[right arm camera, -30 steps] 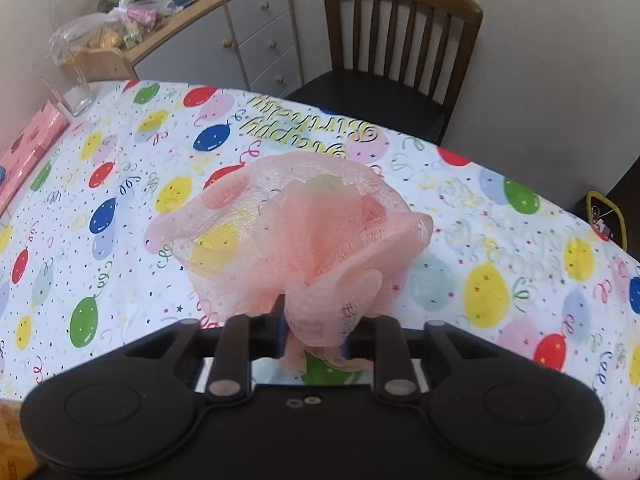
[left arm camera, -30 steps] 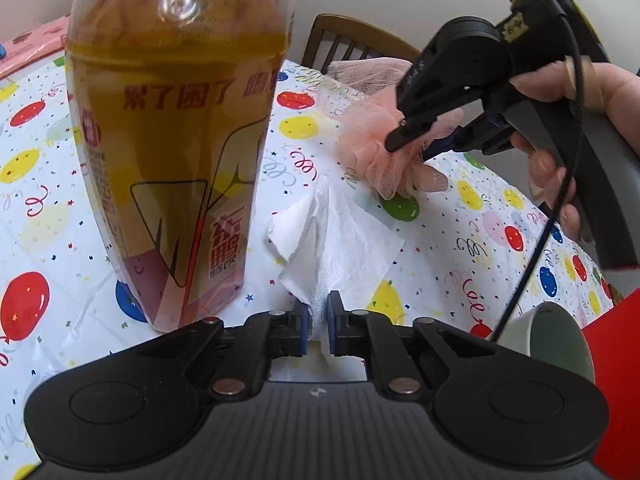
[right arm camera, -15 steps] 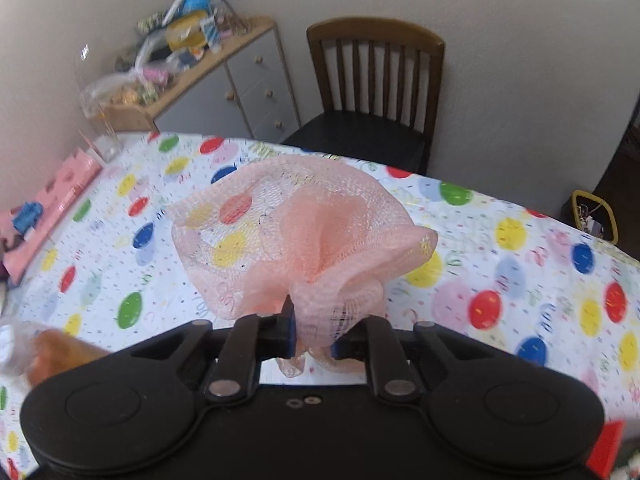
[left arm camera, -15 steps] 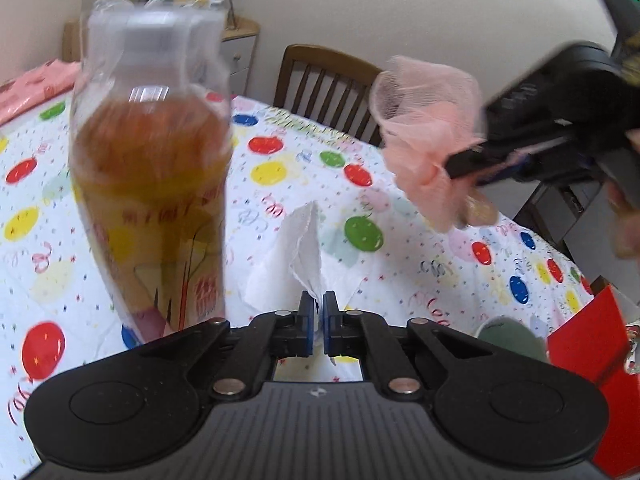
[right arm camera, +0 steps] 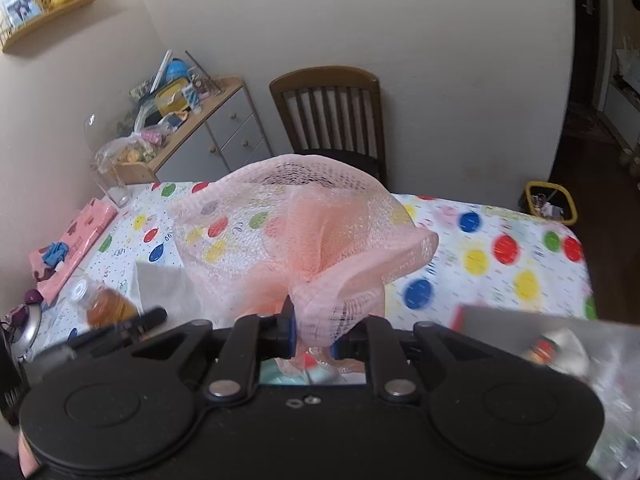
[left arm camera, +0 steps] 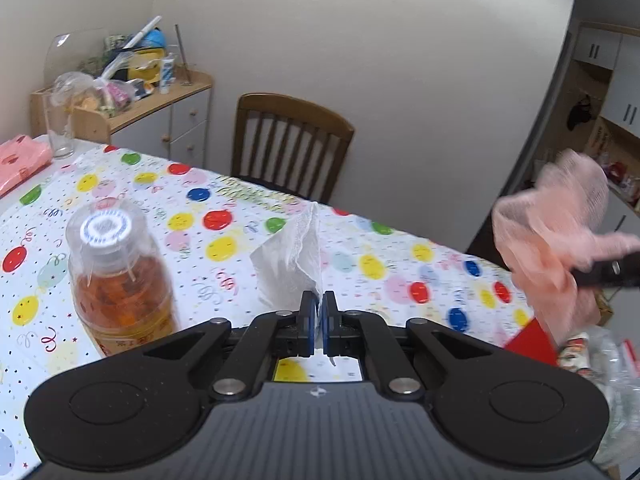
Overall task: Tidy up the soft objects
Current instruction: 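Carry the pink puff and white tissue with both grippers over the red box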
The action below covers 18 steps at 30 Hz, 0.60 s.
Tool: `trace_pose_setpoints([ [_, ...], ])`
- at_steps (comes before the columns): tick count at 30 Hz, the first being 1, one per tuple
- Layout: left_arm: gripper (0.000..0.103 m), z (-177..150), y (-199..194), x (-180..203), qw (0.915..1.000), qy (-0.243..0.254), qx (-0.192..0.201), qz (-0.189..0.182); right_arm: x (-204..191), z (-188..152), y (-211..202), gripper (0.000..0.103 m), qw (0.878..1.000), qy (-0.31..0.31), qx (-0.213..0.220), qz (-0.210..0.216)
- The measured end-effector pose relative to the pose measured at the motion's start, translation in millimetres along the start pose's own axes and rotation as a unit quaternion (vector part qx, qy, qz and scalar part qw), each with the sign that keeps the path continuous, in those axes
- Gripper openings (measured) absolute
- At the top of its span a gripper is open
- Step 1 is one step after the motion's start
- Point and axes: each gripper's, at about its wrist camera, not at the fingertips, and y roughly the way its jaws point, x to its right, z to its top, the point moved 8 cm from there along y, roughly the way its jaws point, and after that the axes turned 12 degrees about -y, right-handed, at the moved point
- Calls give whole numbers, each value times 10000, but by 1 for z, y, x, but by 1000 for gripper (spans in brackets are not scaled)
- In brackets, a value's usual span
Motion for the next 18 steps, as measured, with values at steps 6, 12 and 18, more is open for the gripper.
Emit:
trace_pose_setpoints([
  [6,3,8,-26,24,9996,-157,-152,-191,37,-30,-50,13,9995,259,128,-116],
  [12,3,13,-58,61,9985,-164,-197,-490,76,-58,-92,13,9982,462,267,-282],
  [18,3,-1,-81,119,9955,106,-303,-888,109,-83,-118,14,9965,641,348,-421],
])
